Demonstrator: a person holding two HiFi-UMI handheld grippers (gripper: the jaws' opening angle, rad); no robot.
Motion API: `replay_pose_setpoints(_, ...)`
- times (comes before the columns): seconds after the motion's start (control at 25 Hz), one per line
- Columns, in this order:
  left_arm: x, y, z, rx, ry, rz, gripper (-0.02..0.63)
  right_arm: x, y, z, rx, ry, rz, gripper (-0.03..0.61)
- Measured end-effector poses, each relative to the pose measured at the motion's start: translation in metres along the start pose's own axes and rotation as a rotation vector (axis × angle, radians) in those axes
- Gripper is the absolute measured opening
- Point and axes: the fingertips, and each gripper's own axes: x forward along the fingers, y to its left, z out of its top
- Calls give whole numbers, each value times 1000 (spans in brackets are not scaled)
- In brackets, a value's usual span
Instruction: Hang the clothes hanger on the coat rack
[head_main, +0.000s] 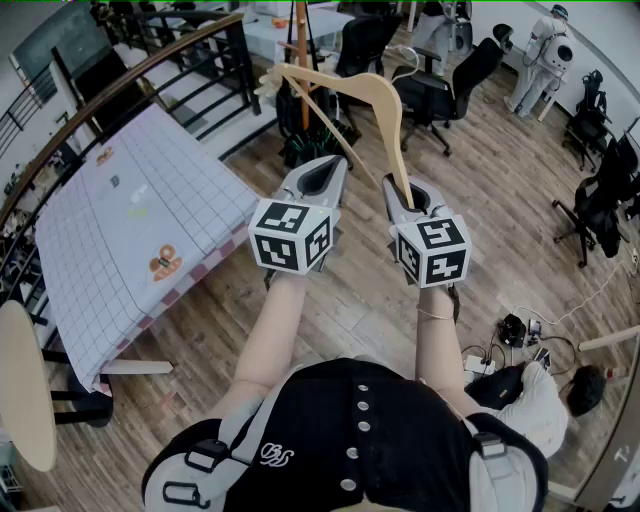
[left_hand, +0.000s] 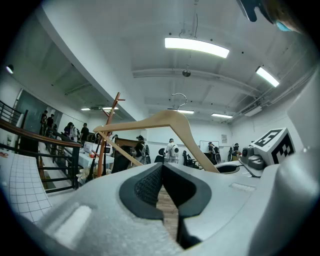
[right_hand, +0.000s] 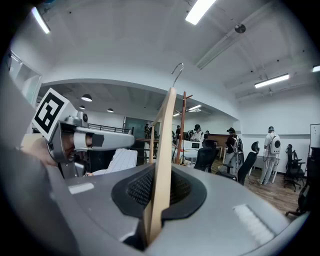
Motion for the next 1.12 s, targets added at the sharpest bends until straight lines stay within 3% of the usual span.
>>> replay_pose_setpoints(0.48, -3, 15, -14, -14, 22, 11, -2, 16, 5, -19, 21, 73, -4, 15)
replay_pose_setpoints(0.8, -10, 20, -18, -13, 34, -7, -1, 22, 13, -21, 135, 75, -19, 17)
replay_pose_setpoints(1.12, -19, 24, -25, -18, 32, -48, -2, 24, 31, -33, 171, 85, -11, 18)
